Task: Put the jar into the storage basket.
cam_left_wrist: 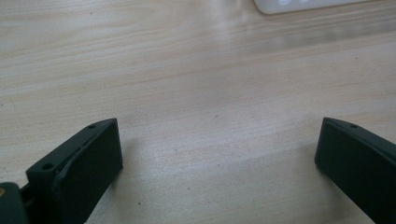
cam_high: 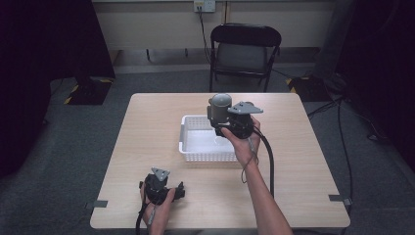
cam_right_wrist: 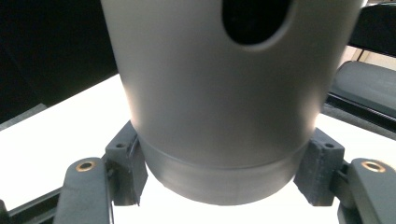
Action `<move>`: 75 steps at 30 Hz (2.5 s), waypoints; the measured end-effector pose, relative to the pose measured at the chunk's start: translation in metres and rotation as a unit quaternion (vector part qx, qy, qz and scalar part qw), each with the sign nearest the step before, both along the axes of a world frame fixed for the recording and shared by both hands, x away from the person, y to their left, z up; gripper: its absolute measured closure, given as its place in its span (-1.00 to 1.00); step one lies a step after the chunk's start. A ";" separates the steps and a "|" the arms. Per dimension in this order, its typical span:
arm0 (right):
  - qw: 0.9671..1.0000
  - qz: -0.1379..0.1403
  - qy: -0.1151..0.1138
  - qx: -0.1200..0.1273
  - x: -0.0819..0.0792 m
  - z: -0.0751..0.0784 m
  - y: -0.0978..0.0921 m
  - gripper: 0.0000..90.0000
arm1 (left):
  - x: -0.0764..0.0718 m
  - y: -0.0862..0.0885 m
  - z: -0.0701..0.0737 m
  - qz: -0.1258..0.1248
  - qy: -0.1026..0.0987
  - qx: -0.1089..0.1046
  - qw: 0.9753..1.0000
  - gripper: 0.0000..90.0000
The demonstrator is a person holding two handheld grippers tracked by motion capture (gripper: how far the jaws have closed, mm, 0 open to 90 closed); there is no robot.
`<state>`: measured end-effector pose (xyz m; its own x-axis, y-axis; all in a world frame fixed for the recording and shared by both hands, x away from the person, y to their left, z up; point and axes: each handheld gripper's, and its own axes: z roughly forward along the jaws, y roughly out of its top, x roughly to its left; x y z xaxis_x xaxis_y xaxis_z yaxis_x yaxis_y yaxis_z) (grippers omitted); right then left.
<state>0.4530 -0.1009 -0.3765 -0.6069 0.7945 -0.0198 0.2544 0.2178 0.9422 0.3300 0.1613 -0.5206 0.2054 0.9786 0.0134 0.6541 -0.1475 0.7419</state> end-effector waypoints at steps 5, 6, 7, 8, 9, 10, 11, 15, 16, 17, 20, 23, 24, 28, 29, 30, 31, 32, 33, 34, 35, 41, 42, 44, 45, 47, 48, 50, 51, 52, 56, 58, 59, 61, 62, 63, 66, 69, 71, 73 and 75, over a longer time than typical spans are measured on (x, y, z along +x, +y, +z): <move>1.000 -0.004 0.003 -0.002 0.007 -0.008 0.003 -0.31 | 0.000 0.000 0.000 -0.001 -0.001 0.000 1.000 -0.99; 1.000 -0.004 0.004 -0.001 0.009 -0.009 0.004 -0.31 | 0.000 0.000 0.000 -0.001 -0.001 0.000 1.000 -1.00; 1.000 -0.005 0.005 0.000 0.010 -0.011 0.005 -0.31 | 0.000 0.000 0.000 -0.001 0.000 0.000 1.000 -1.00; 1.000 -0.006 0.007 -0.001 0.011 -0.012 0.005 -0.31 | 0.000 0.000 0.000 -0.001 -0.001 0.000 1.000 -0.99; 1.000 -0.007 0.007 -0.002 0.012 -0.014 0.006 -0.31 | 0.000 0.000 0.000 -0.001 0.000 0.000 1.000 -0.99; 1.000 -0.007 0.008 -0.003 0.013 -0.016 0.007 -0.31 | 0.000 0.000 0.000 -0.001 -0.001 0.000 1.000 -0.99; 1.000 -0.008 0.008 -0.004 0.014 -0.019 0.008 -0.31 | 0.000 0.000 0.000 -0.001 0.000 0.000 1.000 -1.00; 1.000 -0.013 0.015 -0.003 0.016 -0.029 0.009 -0.31 | 0.000 0.000 0.000 -0.001 -0.001 0.000 1.000 -0.99; 1.000 -0.013 0.017 -0.003 0.017 -0.031 0.009 -0.31 | 0.000 0.000 0.000 -0.001 -0.001 0.000 1.000 -0.99; 1.000 -0.015 0.018 -0.001 0.017 -0.033 0.009 -0.31 | 0.000 0.000 0.000 -0.001 -0.001 0.000 1.000 -0.99; 1.000 -0.018 0.021 -0.002 0.019 -0.039 0.009 -0.31 | 0.000 0.000 0.000 -0.001 -0.001 0.000 1.000 -0.99; 0.999 -0.020 0.026 -0.003 0.021 -0.045 0.009 -0.31 | 0.000 0.000 0.000 -0.001 0.000 0.000 1.000 -0.99; 0.999 -0.020 0.028 -0.004 0.022 -0.047 0.009 -0.31 | 0.000 0.000 0.000 -0.001 0.000 0.000 1.000 -0.99; 0.999 -0.023 0.032 -0.005 0.023 -0.055 0.009 -0.31 | 0.000 0.000 0.000 -0.001 0.000 0.000 1.000 -0.99; 0.999 -0.023 0.034 -0.005 0.023 -0.057 0.009 -0.31 | 0.000 0.000 0.000 -0.001 0.000 0.000 1.000 -0.99; 0.999 -0.023 0.035 -0.005 0.023 -0.058 0.009 -0.31 | 0.000 0.000 0.000 -0.001 0.000 0.000 1.000 -0.99; 0.999 -0.023 0.036 -0.005 0.023 -0.060 0.009 -0.31 | 0.000 0.000 0.000 -0.001 0.000 0.000 1.000 -0.99; 0.999 -0.024 0.037 -0.004 0.023 -0.061 0.009 -0.31 | 0.000 0.000 0.000 -0.001 0.000 0.000 1.000 -0.99; 0.999 -0.024 0.037 -0.006 0.023 -0.062 0.009 -0.31 | 0.000 0.000 0.000 -0.001 0.000 0.000 1.000 -0.99; 0.999 -0.023 0.037 -0.006 0.023 -0.063 0.009 -0.31 | 0.000 0.000 0.000 -0.001 0.000 0.000 1.000 -0.99; 0.999 -0.024 0.038 -0.007 0.023 -0.064 0.009 -0.31 | 0.000 0.000 0.000 -0.001 0.000 0.000 1.000 -0.99; 0.999 -0.020 0.036 -0.011 0.023 -0.068 0.009 -0.31 | 0.000 0.000 0.000 -0.001 -0.001 0.000 1.000 -0.99; 0.999 -0.020 0.036 -0.012 0.023 -0.069 0.008 -0.31 | 0.000 0.000 0.000 -0.001 -0.001 0.000 1.000 -0.99; 0.999 -0.019 0.036 -0.010 0.023 -0.071 0.007 -0.31 | 0.000 0.000 0.000 -0.001 -0.001 0.000 1.000 -1.00; 0.999 -0.020 0.037 -0.008 0.022 -0.071 0.007 -0.31 | 0.000 0.000 0.000 -0.001 -0.001 0.000 1.000 -1.00; 0.999 -0.020 0.037 -0.009 0.022 -0.071 0.006 -0.31 | 0.000 0.000 0.000 -0.001 -0.001 0.000 1.000 -0.99; 0.999 -0.019 0.037 -0.010 0.021 -0.071 0.006 -0.31 | 0.000 0.000 0.000 -0.001 -0.001 0.000 1.000 -0.99; 0.999 -0.020 0.038 -0.010 0.020 -0.071 0.006 -0.31 | 0.000 0.000 0.000 -0.001 -0.001 0.000 1.000 -0.99; 0.999 -0.020 0.038 -0.011 0.019 -0.072 0.005 -0.31 | 0.000 0.000 0.000 -0.001 -0.001 0.000 1.000 -0.99; 0.999 -0.019 0.038 -0.012 0.019 -0.072 0.005 -0.31 | 0.000 0.000 0.000 -0.001 -0.001 0.000 1.000 -0.99; 0.999 -0.019 0.041 -0.006 0.017 -0.073 0.002 -0.31 | 0.000 0.000 0.000 -0.001 -0.001 0.000 1.000 -1.00; 0.999 -0.018 0.044 -0.005 0.017 -0.073 0.000 -0.31 | 0.000 0.000 0.000 -0.001 -0.001 0.000 1.000 -0.99; 0.999 -0.017 0.047 -0.005 0.017 -0.073 0.000 -0.31 | 0.000 0.000 0.000 -0.001 -0.001 0.000 1.000 -0.99; 0.998 -0.018 0.054 -0.003 0.017 -0.072 -0.001 -0.32 | 0.000 0.000 0.000 -0.001 -0.001 0.000 1.000 -1.00; 0.998 -0.016 0.057 -0.005 0.017 -0.072 -0.001 -0.32 | 0.000 0.000 0.000 -0.001 -0.001 0.000 1.000 -0.99; 0.998 -0.015 0.058 -0.008 0.017 -0.071 -0.001 -0.32 | 0.000 0.000 0.000 -0.001 -0.001 0.000 1.000 -1.00; 0.998 -0.016 0.061 -0.008 0.016 -0.071 -0.001 -0.33 | 0.000 0.000 0.000 -0.001 -0.001 0.000 1.000 -0.99; 0.998 -0.015 0.063 -0.009 0.017 -0.071 -0.001 -0.33 | 0.000 0.000 0.000 -0.001 -0.001 0.000 1.000 -1.00; 0.998 -0.016 0.068 -0.009 0.017 -0.070 -0.001 -0.34 | 0.000 0.000 0.000 -0.001 -0.001 0.000 1.000 -0.99; 0.997 -0.017 0.068 -0.010 0.017 -0.070 0.000 -0.34 | 0.000 0.000 0.000 -0.001 -0.001 0.000 1.000 -1.00; 0.997 -0.015 0.070 -0.010 0.018 -0.070 -0.001 -0.35 | 0.000 0.000 0.000 -0.001 -0.001 0.000 1.000 -1.00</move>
